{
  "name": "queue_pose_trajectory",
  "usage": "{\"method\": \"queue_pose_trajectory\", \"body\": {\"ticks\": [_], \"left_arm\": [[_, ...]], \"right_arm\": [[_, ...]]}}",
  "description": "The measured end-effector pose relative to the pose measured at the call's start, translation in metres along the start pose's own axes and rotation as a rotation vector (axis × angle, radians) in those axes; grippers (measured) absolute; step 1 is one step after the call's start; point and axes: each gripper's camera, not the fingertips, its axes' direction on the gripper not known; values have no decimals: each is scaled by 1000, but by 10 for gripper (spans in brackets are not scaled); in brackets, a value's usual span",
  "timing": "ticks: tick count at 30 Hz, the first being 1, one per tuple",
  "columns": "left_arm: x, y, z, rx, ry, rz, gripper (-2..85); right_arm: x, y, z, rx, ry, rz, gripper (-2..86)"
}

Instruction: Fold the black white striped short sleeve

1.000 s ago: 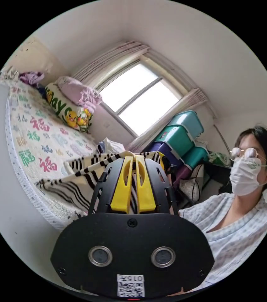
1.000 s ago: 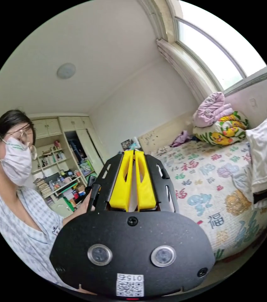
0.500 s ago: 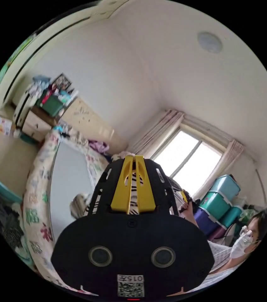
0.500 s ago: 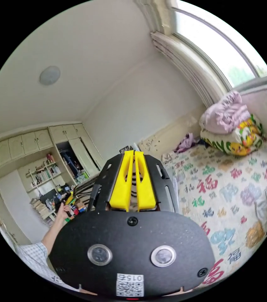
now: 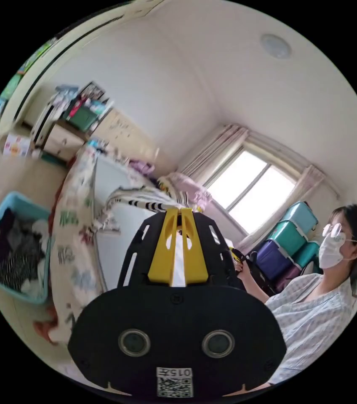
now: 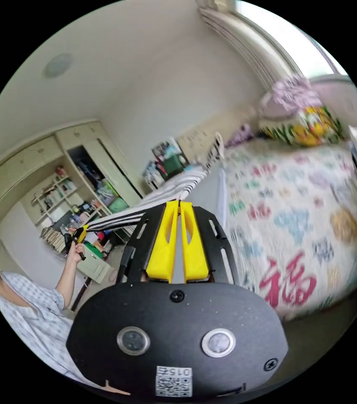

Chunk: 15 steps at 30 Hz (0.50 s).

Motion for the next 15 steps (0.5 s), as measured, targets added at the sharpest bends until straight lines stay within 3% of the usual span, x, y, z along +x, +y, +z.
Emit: {"method": "queue_pose_trajectory", "body": {"ticks": [4,8,15], "left_arm": [[-56,103,32,-229,-104,-243,-7],[-45,137,61,-467,-334,-191,-6],[-58,145,51,-437,-383,-270,-5]], "right_arm": [[57,76,17,-90,36,340,-2],[36,76,16,-188,181,302,-2],[-17,55,15,-264,273,222,-2]]}}
